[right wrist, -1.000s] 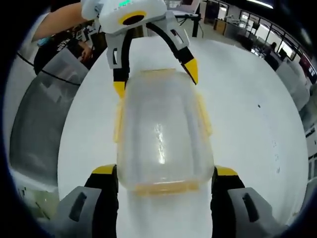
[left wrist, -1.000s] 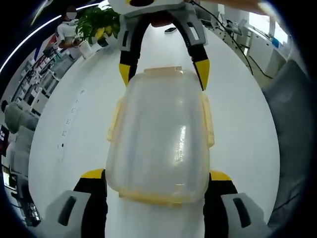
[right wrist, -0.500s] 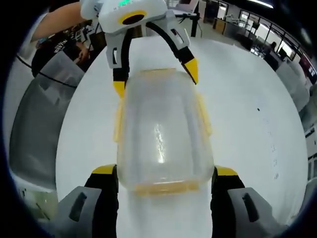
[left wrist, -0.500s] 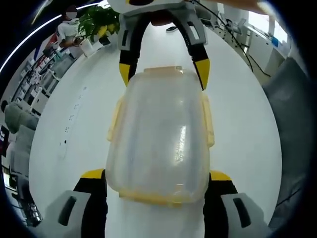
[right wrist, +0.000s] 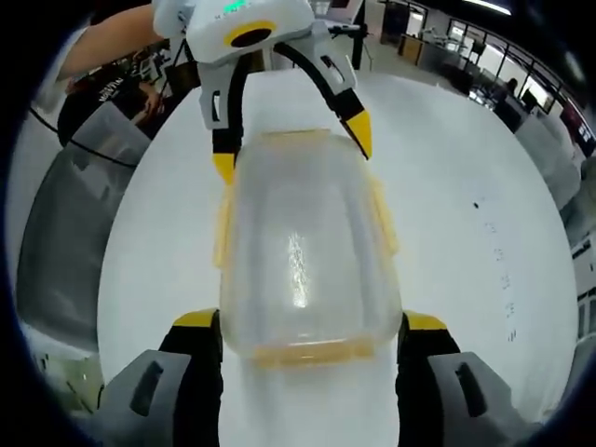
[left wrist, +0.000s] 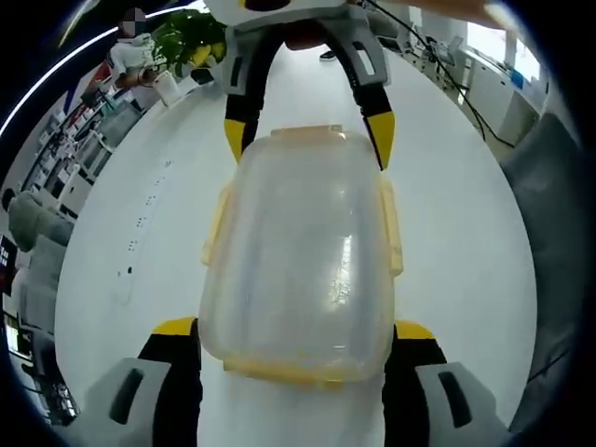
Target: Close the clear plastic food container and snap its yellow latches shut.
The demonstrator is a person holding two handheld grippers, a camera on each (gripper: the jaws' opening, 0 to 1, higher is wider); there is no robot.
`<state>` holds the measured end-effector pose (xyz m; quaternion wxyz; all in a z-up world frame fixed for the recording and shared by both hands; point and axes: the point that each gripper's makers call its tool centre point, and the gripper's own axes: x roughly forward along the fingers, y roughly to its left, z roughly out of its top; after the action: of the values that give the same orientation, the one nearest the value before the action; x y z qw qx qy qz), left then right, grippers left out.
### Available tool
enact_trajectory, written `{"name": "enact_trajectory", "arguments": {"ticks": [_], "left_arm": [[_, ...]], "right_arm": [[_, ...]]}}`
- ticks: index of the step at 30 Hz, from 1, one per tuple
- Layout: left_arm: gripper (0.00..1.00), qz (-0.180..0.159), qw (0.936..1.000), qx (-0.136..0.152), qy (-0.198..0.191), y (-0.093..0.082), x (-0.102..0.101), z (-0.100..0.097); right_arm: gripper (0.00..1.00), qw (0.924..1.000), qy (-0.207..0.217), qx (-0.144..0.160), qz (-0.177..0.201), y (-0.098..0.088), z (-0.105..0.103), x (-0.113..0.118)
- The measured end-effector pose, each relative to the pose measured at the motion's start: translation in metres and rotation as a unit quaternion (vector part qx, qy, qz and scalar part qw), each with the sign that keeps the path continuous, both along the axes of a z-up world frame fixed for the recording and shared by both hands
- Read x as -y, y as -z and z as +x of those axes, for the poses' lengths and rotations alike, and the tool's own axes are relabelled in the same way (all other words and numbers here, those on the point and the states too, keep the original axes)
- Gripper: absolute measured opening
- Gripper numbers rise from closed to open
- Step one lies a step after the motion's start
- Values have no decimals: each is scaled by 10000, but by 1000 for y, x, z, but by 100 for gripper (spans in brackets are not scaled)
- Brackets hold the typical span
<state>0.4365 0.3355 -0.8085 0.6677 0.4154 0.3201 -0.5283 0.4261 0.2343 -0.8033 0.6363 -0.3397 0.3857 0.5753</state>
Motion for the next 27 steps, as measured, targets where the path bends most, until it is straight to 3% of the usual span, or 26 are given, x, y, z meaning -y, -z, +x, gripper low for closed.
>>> {"name": "enact_trajectory", "arguments": {"ticks": [11,27], "left_arm": [[77,-36,10000,-2,-11,0,0,17],[77,-87,10000,6,-33,0,2,33]], "right_arm": [[74,10000,-8,-1,-39,0,18,0],[75,9999,-46,5,-93,-1,22,1]]}}
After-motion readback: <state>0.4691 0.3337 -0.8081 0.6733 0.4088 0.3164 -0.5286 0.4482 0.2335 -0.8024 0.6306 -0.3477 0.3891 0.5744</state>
